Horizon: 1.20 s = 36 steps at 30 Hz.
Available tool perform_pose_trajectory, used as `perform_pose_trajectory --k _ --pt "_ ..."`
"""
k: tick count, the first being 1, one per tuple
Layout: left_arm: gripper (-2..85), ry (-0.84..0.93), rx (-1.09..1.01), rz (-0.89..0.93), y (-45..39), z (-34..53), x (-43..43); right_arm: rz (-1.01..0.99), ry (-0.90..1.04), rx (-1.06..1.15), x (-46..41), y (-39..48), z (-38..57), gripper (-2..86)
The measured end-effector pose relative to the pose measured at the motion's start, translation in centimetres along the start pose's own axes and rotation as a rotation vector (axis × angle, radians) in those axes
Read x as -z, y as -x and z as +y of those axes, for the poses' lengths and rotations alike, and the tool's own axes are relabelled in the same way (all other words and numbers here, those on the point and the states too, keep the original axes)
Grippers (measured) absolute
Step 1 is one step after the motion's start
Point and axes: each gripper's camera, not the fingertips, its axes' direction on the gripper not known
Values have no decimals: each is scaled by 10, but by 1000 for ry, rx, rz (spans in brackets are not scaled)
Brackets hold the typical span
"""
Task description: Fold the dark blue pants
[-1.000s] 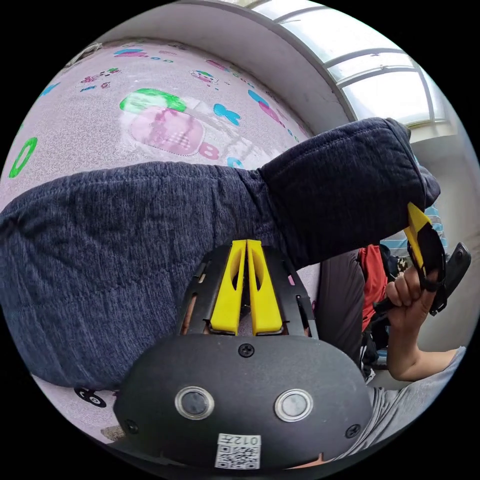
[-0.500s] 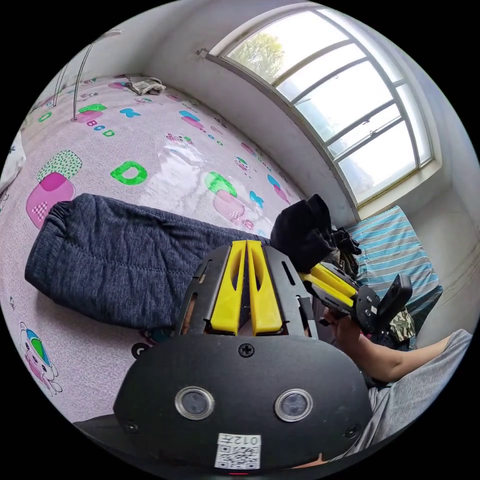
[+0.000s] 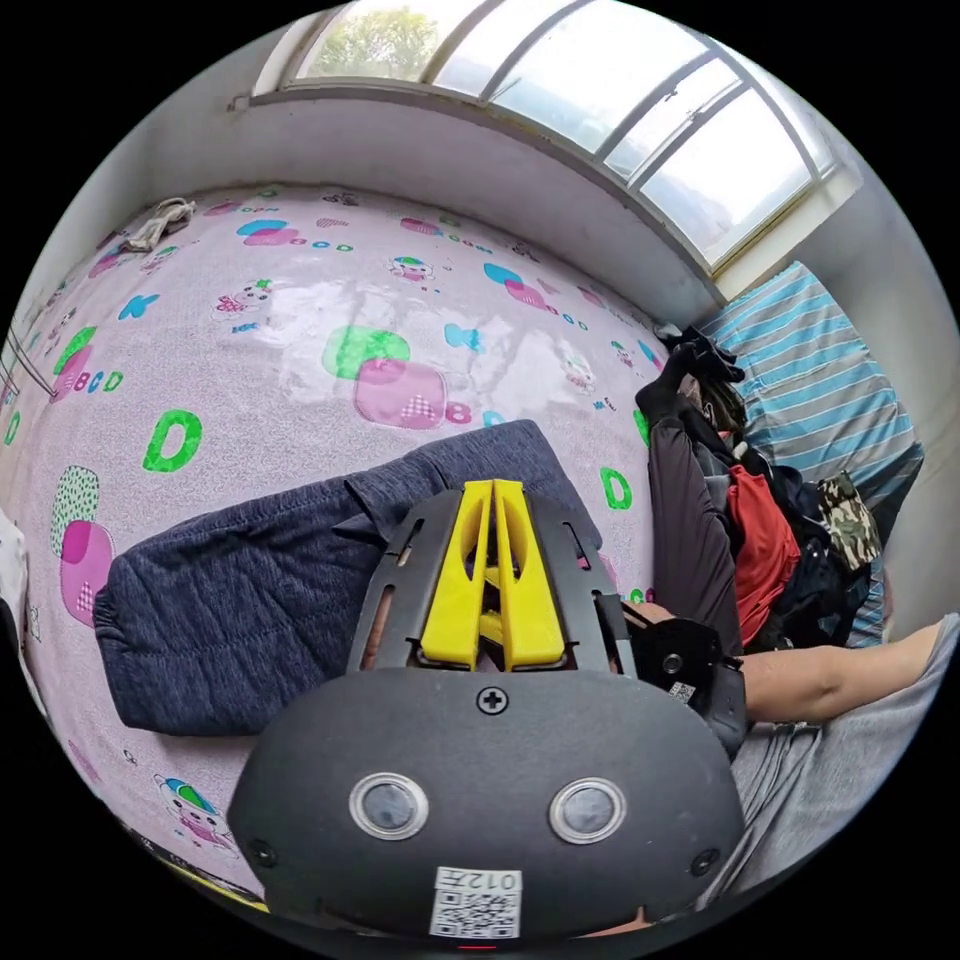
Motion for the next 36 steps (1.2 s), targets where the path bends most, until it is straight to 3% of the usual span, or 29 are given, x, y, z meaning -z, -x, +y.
perform_pose_trajectory --k 9,15,19,22,27,36 --pt "8 44 21 -59 26 8 -21 21 -71 -10 15 7 53 80" --pt "20 -29 60 -31 42 19 20 39 -110 -213 39 -84 142 66" --pt "44 -91 148 -16 63 32 58 -190 -46 -339 -2 -154 180 68" --pt "86 -121 260 43 90 45 84 -343 -10 -389 -35 -170 195 61" --pt "152 -26 374 163 131 45 81 -286 -27 -370 -45 -163 224 59" --pt "118 -20 406 323 137 17 59 -323 -75 -390 -62 -176 293 58"
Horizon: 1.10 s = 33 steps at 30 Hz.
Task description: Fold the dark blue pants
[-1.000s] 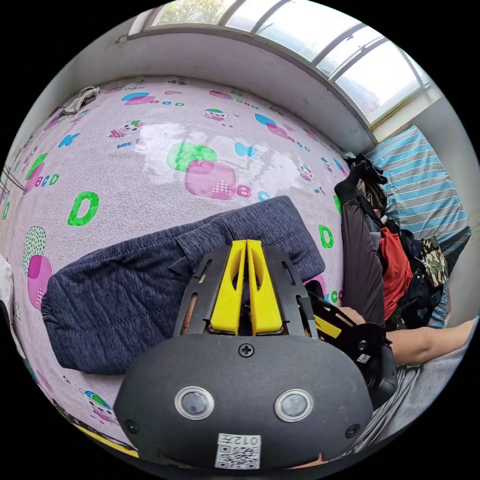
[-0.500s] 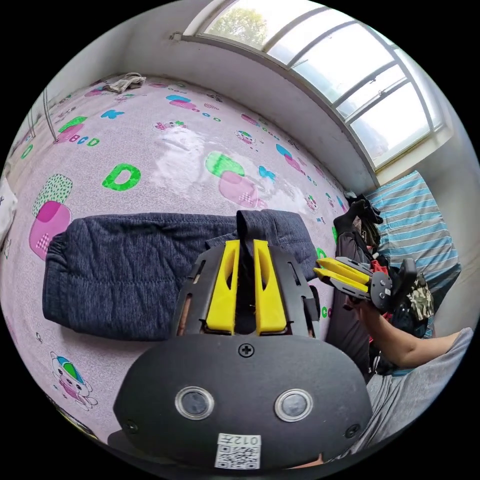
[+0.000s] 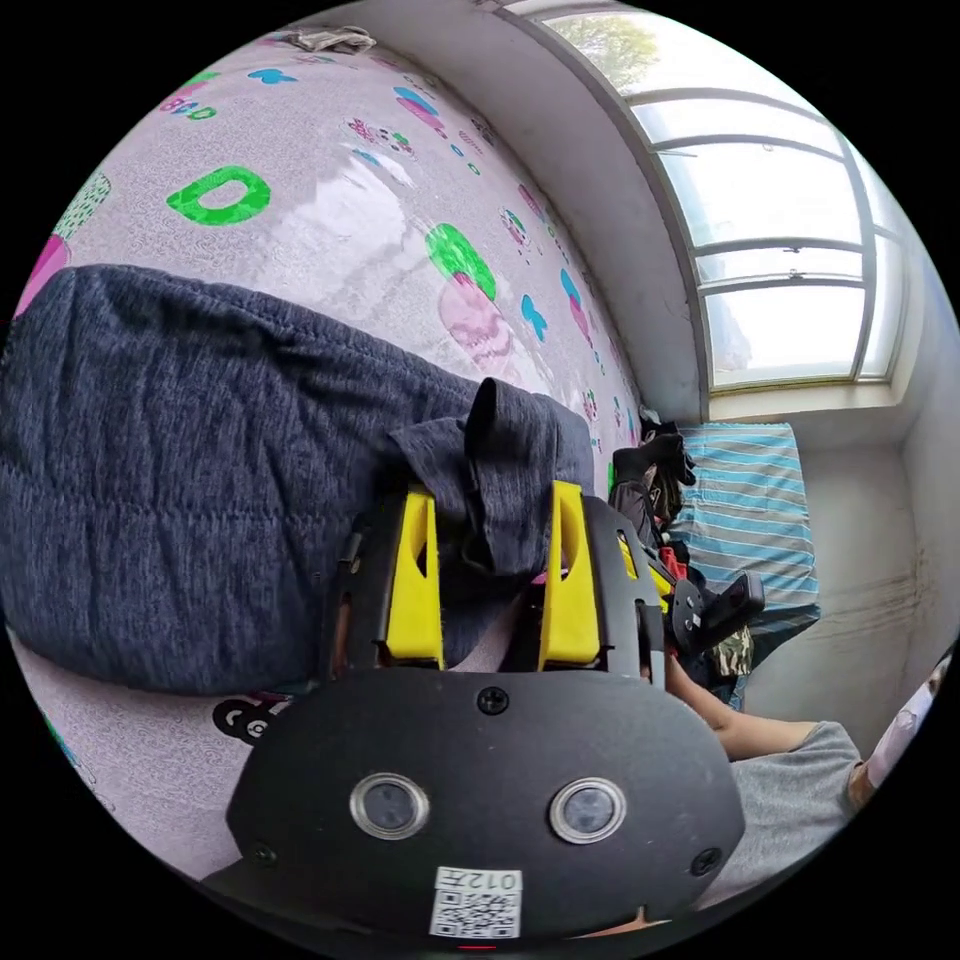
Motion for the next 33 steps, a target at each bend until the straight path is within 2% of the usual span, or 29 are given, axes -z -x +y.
perform_pose_trajectory --k 4,6,7,9,12,14,17,19,24,27,29,31,33 --pt "67 -60 -99 6 -37 -13 16 -9 -20 -13 11 -17 18 19" --pt "56 -142 -322 76 -91 -22 48 -13 -63 -10 22 -19 24 3" --pt "54 -145 -384 51 -105 -24 54 -7 -96 4 28 -19 28 -1" --pt "51 -108 -487 -138 -130 -32 62 -3 -91 22 25 -20 29 -4" --pt "52 20 -380 -297 -78 -43 38 -106 -12 11 -9 -31 37 -7" --pt "53 110 -268 -322 -27 -40 17 -229 55 -8 -37 -41 49 -7" --pt "50 -22 -134 -112 18 -24 25 -281 45 -47 -30 -57 57 -8" --pt "50 -51 -152 -129 13 -18 25 -290 24 -72 -18 -68 60 -8" --pt "50 -27 -188 -166 -1 -23 28 -173 -143 -198 2 -105 55 -8" --pt "51 -25 -196 -178 -5 -23 29 -150 -61 -225 -42 -119 44 -8" --pt "52 -26 -198 -177 -6 -22 30 -149 161 -225 -113 -123 54 -8" --pt "52 -22 -206 -185 -7 -22 29 -191 81 -250 -115 -128 70 -8" --pt "53 -6 -220 -199 -11 -25 27 -227 87 -278 -117 -131 78 -8"
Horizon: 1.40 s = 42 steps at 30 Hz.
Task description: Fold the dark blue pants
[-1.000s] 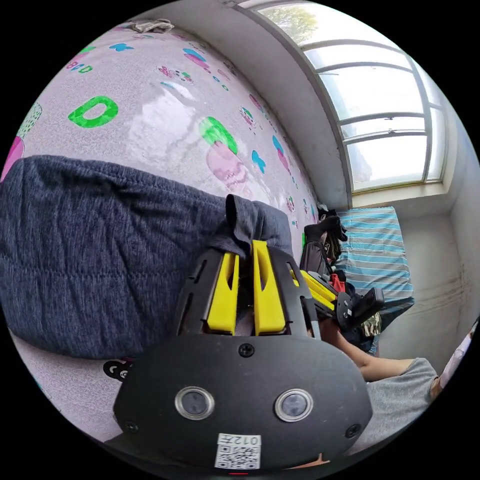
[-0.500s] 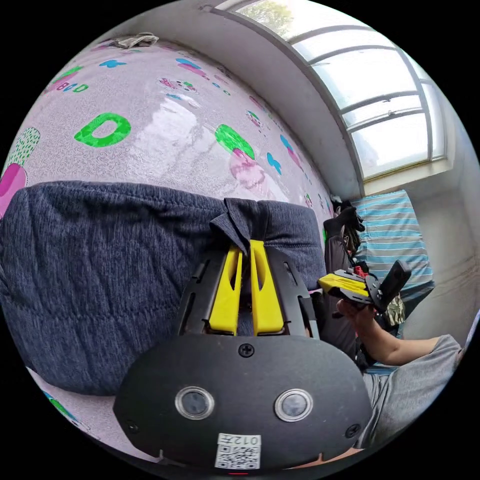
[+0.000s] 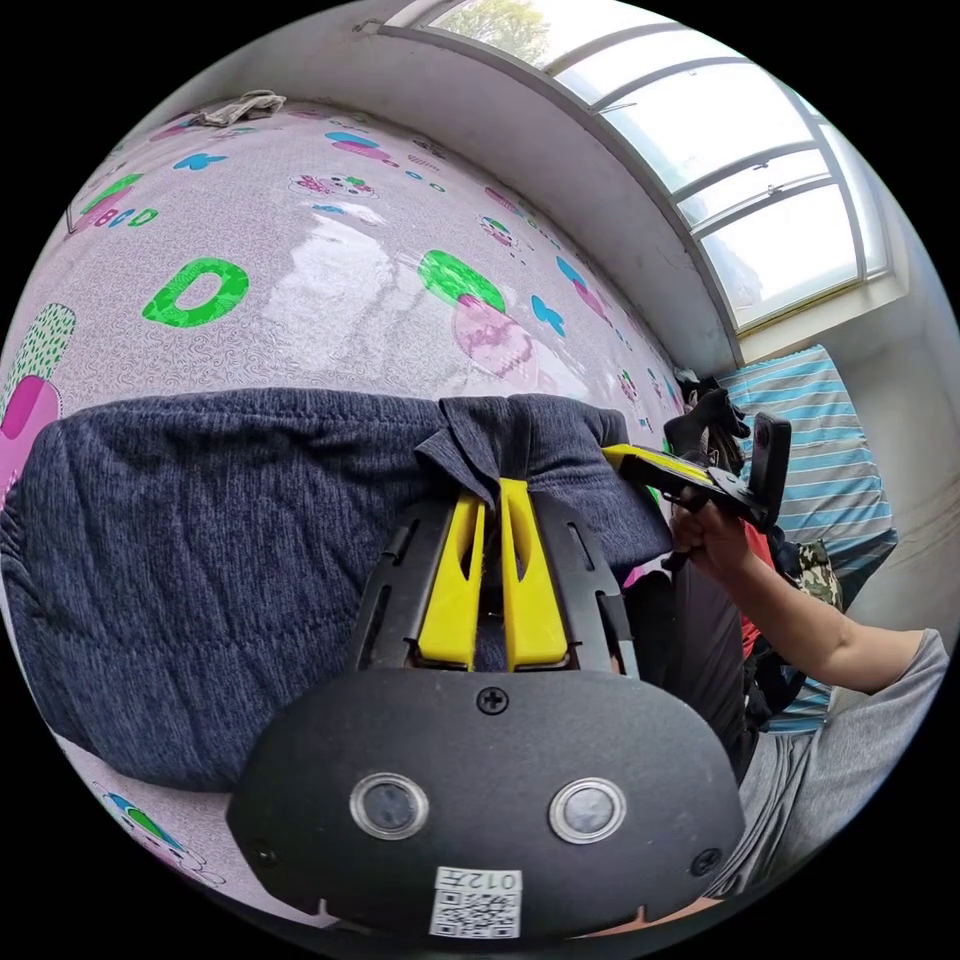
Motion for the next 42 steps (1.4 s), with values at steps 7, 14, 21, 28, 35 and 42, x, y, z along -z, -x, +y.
perform_pose_trajectory --k 7,14,21,28,35,42 --pt "55 11 3 15 2 -3 -2 73 -130 -42 46 12 13 -8" --pt "55 9 -5 18 2 -3 -11 78 58 -62 -16 10 23 -8" --pt "51 -15 -10 19 2 4 -21 6 40 195 26 135 47 -8" --pt "36 3 47 59 6 6 -23 132 250 300 -60 203 98 -8" --pt "13 -309 -19 -83 -45 30 51 163 255 341 -61 243 123 -8" --pt "5 33 -67 -181 -64 -14 -90 224 251 379 -55 277 147 -8"
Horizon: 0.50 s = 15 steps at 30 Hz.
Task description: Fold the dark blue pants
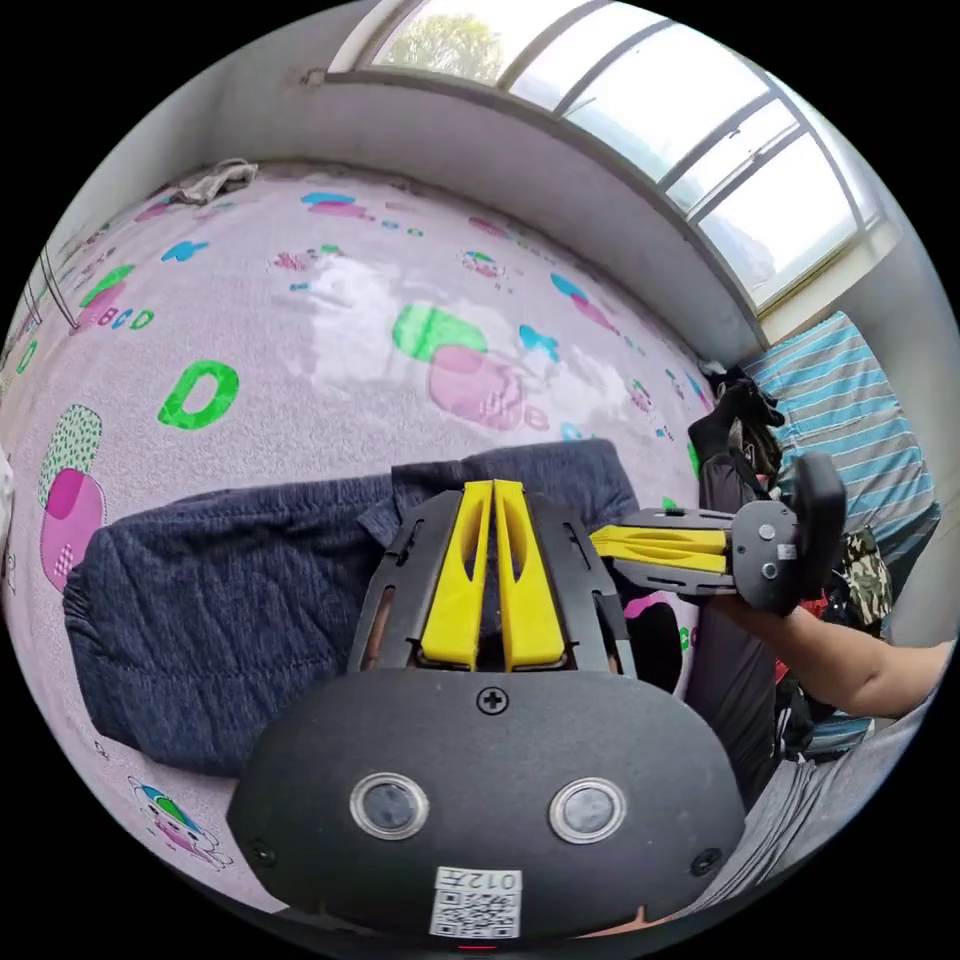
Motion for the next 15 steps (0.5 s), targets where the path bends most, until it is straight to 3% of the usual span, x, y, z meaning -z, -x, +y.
perform_pose_trajectory --k 3,10,15 --pt "3 -102 23 18 7 18 -14 -32 -35 -25 7 1 12 -8" --pt "2 -69 -46 -22 0 15 -28 -310 -125 -141 77 -34 69 -8" --pt "2 -78 -45 1 5 21 -39 -287 21 -74 47 -12 82 -9"
